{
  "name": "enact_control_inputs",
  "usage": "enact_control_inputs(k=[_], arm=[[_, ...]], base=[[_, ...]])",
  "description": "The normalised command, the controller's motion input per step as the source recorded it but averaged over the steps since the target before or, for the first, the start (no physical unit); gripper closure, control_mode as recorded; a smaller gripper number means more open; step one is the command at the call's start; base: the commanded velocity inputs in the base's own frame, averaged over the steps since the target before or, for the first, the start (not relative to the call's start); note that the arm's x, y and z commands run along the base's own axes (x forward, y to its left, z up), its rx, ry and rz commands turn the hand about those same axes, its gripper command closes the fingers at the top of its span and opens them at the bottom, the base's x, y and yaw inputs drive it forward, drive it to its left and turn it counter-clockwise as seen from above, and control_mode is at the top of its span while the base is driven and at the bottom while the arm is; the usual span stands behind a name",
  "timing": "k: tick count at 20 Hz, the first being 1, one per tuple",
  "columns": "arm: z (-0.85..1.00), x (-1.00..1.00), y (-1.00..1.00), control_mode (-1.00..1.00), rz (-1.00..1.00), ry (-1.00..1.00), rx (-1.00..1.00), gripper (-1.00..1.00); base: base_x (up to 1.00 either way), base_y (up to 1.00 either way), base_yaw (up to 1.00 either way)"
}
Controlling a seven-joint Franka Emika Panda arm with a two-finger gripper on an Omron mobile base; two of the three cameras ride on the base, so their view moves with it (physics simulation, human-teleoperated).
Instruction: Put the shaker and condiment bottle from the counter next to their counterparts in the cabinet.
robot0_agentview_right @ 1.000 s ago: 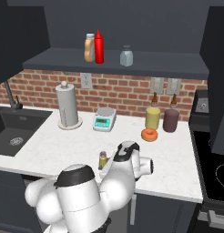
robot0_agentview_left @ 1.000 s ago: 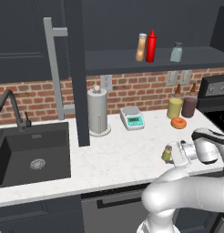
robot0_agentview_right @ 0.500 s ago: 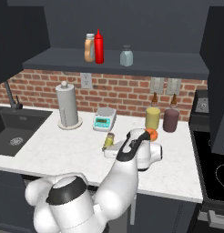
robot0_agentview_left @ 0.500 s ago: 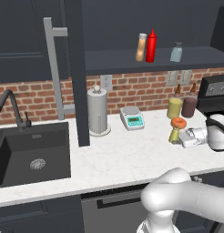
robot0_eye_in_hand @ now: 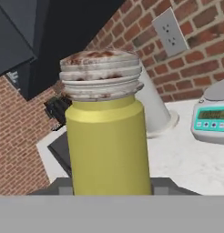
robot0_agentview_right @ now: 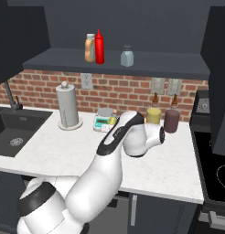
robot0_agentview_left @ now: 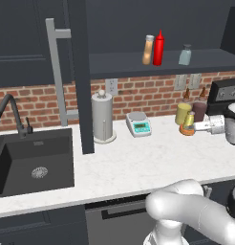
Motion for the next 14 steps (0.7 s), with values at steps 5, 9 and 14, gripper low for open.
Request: enact_control_inputs(k=[5,9,14], arm=[[0.83,0.0,-0.23,-1.0,-0.31,0.2,-0.19,1.0],[0.59,0.0,-0.36,-1.0,-0.34,0.13,-0.24,1.0],[0.49,0.0,-0.27,-1.0,-0.3,-0.14,-0.26,1.0]], base=[[0.0,0.0,0.0],[0.0,0.0,0.0],[0.0,0.0,0.0]])
